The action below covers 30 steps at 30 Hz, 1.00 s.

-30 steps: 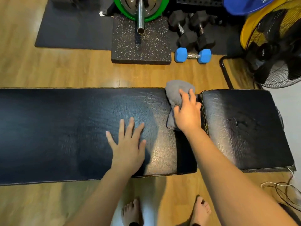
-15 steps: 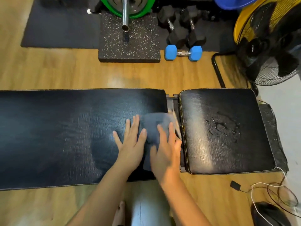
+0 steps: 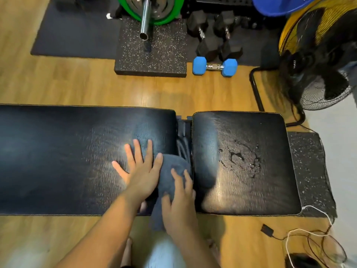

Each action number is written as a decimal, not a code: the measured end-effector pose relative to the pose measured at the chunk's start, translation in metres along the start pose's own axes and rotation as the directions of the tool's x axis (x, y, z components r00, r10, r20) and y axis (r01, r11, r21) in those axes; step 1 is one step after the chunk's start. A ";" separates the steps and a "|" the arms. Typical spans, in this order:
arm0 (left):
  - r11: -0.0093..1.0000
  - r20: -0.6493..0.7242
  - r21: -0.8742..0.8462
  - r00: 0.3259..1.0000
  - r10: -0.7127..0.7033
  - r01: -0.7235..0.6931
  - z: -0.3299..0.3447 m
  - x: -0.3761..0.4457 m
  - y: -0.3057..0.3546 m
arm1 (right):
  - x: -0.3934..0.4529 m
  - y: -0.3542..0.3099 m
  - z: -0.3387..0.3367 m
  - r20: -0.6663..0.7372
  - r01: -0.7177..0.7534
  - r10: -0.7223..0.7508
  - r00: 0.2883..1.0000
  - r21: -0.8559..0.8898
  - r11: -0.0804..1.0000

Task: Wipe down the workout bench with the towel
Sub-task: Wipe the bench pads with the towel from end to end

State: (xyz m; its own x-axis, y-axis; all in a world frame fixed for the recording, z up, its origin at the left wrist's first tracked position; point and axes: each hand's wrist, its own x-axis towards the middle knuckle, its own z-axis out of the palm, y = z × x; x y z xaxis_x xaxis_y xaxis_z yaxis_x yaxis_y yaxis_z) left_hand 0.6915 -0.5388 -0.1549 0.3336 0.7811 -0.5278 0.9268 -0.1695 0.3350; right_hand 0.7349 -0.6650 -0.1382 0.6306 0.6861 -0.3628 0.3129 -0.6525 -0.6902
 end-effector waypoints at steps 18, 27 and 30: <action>0.972 -0.035 0.234 0.999 -0.028 0.035 0.006 0.000 0.005 | 0.040 0.069 -0.097 0.147 0.349 -0.345 0.927 -0.678 0.647; 0.969 -0.041 0.247 0.999 -0.012 0.021 0.009 0.002 0.003 | 0.173 0.025 -0.149 -0.058 0.151 -0.256 0.965 -0.677 0.721; 0.976 -0.106 0.210 0.994 -0.041 0.062 0.009 -0.001 0.010 | 0.132 0.032 -0.135 -0.074 0.200 -0.335 0.939 -0.674 0.711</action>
State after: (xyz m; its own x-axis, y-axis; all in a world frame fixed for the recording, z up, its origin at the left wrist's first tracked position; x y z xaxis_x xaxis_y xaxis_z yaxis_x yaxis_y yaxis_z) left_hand 0.7023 -0.5467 -0.1581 0.2755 0.8464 -0.4557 0.9613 -0.2427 0.1303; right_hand 0.9237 -0.6385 -0.1236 0.5403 0.8391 -0.0630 0.8275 -0.5434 -0.1409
